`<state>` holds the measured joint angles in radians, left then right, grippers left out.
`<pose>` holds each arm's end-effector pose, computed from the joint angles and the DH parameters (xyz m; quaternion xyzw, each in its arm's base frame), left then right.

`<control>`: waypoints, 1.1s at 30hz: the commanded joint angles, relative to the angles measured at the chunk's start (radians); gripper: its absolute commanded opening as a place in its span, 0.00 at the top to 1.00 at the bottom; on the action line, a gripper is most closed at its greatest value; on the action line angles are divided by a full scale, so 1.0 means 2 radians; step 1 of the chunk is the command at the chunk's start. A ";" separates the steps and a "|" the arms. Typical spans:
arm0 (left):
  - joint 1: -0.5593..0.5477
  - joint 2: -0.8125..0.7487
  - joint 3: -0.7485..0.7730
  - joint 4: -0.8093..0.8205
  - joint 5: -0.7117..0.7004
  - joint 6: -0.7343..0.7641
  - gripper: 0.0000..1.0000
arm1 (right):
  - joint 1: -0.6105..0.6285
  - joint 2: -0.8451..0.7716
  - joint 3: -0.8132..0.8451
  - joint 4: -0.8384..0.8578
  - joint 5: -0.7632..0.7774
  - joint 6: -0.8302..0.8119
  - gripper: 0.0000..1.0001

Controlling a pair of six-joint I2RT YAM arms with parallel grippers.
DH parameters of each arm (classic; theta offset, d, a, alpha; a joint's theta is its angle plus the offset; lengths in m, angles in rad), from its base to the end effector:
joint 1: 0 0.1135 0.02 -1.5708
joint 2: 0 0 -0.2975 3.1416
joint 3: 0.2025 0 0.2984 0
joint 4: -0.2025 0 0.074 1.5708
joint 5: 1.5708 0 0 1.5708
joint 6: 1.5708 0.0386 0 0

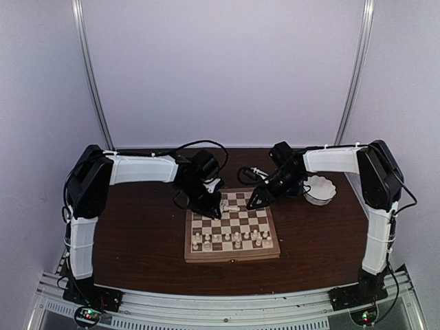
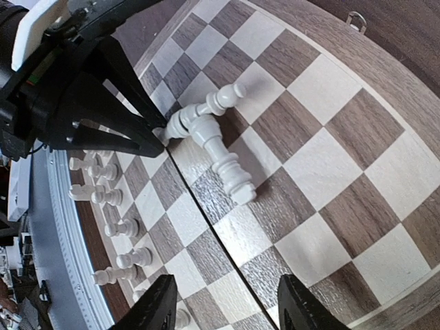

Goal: Set up the chess pieces on the board
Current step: Pick up the chess pile from the chessboard, then pick up the bishop from the chess pile.

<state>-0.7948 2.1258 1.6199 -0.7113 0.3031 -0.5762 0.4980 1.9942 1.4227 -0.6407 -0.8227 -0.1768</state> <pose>0.3419 -0.3649 0.1732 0.1326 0.9644 -0.2251 0.0405 0.3869 0.2425 0.1832 -0.3658 0.8274 0.4145 0.0984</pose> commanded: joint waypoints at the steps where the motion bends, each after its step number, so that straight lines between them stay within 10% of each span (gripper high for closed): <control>1: 0.010 -0.019 -0.030 0.087 0.052 -0.045 1.00 | 0.001 0.016 0.018 0.025 -0.059 0.047 0.46; 33: 0.015 -0.103 -0.125 0.256 0.129 -0.084 1.00 | -0.012 0.012 0.022 0.074 -0.124 0.109 0.42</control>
<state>-0.7731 1.9671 1.3643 -0.2462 0.5240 -0.7658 0.4965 2.0605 1.4544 -0.5255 -1.0317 0.0410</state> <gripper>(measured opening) 0.107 0.580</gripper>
